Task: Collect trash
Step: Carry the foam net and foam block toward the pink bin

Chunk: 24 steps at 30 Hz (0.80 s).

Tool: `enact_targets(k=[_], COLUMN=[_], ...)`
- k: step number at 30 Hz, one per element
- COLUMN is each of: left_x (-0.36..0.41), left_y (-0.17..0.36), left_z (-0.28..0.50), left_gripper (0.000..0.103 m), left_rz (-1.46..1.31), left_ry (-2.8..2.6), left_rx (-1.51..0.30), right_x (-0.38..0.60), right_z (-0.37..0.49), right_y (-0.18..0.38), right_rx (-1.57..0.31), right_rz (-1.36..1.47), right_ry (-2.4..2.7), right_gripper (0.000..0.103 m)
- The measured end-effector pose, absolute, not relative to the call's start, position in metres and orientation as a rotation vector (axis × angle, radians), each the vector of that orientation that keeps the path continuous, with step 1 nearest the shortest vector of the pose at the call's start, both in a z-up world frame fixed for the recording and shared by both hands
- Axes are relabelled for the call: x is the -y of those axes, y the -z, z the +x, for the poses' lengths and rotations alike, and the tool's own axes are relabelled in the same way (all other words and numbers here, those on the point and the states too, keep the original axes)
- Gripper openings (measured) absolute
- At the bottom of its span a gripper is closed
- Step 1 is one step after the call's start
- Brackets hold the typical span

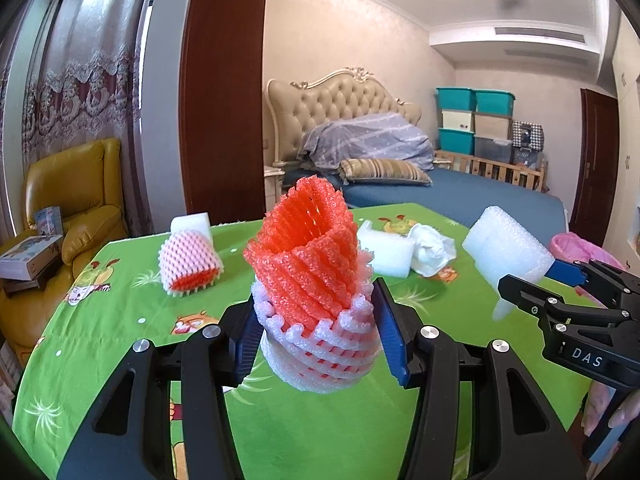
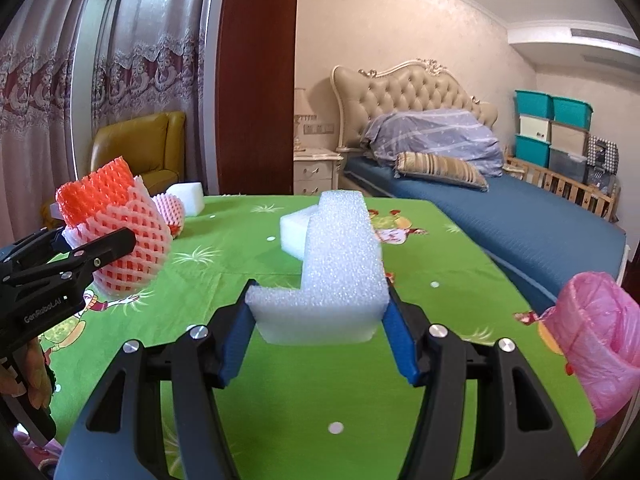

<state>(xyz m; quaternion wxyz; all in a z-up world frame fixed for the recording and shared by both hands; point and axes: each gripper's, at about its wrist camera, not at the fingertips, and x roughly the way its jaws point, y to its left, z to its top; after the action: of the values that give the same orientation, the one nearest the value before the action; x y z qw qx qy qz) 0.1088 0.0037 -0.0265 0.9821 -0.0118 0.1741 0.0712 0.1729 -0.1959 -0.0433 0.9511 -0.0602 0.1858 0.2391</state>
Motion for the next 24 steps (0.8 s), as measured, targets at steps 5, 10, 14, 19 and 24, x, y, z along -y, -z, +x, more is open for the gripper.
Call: enact_targets(k=[5,10,14,19,24], left_x=[0.010,0.029,0.047,0.072,0.101], left_y=[0.024,0.021,0.018,0.014,0.009], left_z=[0.106,0.110,0.115,0.126,0.144], left_gripper=[0.050,0.050,0.050,0.050,0.050], left_rz=[-0.005,0.032,0.066,0.103,0.129], left_ry=[-0.112,-0.060,-0.020,0.040,0.110], left_rx=[-0.330,-0.315,-0.304,-0.297,-0.298], right_x=[0.210,0.226,0.244,0.269,0.304], right_z=[0.167,0.162,0.162,0.165,0.166], right_y=[0.040,0.038,0.035,0.028,0.025], right_rx=[-0.349,-0.333,-0.313,-0.291,-0.274], right_rz=[-0.130,-0.126,-0.119,-0.114,-0.108], right_ry=[-0.460,-0.433,-0.388,-0.331,-0.262], right_gripper=[0.058,0.058,0.058,0.058,0.058])
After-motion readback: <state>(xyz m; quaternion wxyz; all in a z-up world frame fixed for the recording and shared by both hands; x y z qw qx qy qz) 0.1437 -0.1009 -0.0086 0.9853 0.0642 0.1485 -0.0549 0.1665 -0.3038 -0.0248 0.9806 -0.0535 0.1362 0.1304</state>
